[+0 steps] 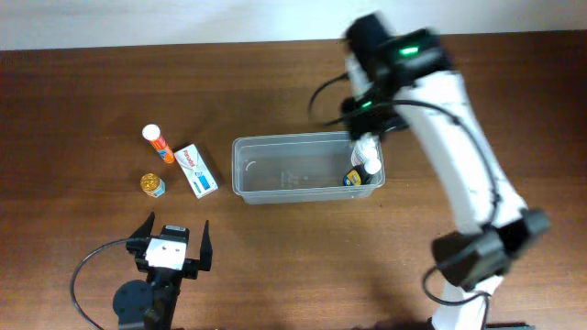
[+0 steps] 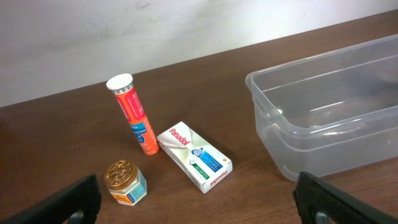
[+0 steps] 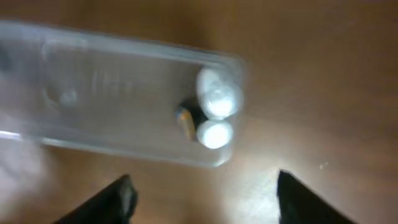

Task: Pack container
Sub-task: 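Open right gripper and withdraw it up and right, then move left gripper down over the gold-lidded jar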

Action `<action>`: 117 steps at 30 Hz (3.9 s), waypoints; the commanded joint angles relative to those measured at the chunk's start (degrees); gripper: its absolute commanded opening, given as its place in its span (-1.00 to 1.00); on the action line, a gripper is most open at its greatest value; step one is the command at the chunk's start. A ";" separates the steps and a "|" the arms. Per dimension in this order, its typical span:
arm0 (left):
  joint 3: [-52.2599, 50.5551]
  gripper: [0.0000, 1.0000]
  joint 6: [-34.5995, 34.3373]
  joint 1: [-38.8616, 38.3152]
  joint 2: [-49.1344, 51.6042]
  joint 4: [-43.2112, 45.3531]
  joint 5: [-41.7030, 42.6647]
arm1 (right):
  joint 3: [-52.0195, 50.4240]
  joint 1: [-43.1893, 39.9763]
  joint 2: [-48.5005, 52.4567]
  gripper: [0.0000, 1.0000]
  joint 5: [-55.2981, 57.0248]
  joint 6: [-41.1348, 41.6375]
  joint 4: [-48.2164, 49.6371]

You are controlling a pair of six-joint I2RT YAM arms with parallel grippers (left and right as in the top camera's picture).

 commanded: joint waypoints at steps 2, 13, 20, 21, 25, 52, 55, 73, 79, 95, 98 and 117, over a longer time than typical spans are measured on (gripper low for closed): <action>-0.31 0.99 -0.17 0.28 -0.39 0.46 -0.52 | 3.37 -10.05 -4.66 0.50 -1.88 2.01 -0.20; -0.31 0.99 0.76 0.28 -0.39 0.15 -2.80 | 3.34 -21.77 -4.70 0.97 -2.49 1.97 -3.19; -0.20 0.99 -3.76 0.17 -0.39 2.14 -0.13 | 3.34 -23.15 -4.70 0.97 -2.51 1.99 -2.97; 0.26 0.99 -6.32 0.17 -0.39 2.12 -0.15 | 3.34 -23.12 -4.70 0.97 -2.51 1.97 -2.99; 4.42 0.99 -12.68 0.17 1.75 1.33 0.81 | 3.34 -23.10 -4.70 0.97 -2.51 1.97 -2.99; 82.86 0.99 -11.26 0.17 90.29 -54.05 3.69 | 3.34 -23.10 -4.70 0.97 -2.51 1.97 -2.99; 82.86 0.99 -10.49 0.17 93.90 -55.60 3.72 | 3.34 -23.10 -4.70 0.96 -2.51 1.97 -2.99; 82.62 0.99 -12.15 5.31 95.73 -62.27 -4.59 | 3.34 -23.10 -4.70 0.97 -2.51 1.97 -2.99; 82.62 0.99 -12.11 8.46 95.73 -59.74 -6.95 | 3.34 -23.10 -4.68 0.97 -2.51 1.97 -2.99; 82.51 0.99 -7.96 8.68 100.63 -54.42 -7.91 | 3.34 -23.10 -4.70 0.97 -2.51 1.97 -2.99; 82.51 0.95 -7.98 8.68 103.21 -53.55 -7.93 | 3.34 -23.10 -4.70 0.97 -2.51 1.97 -2.99; 76.19 0.87 -24.17 8.70 108.17 -47.65 -12.48 | 3.34 -23.10 -4.70 0.97 -2.51 1.97 -2.99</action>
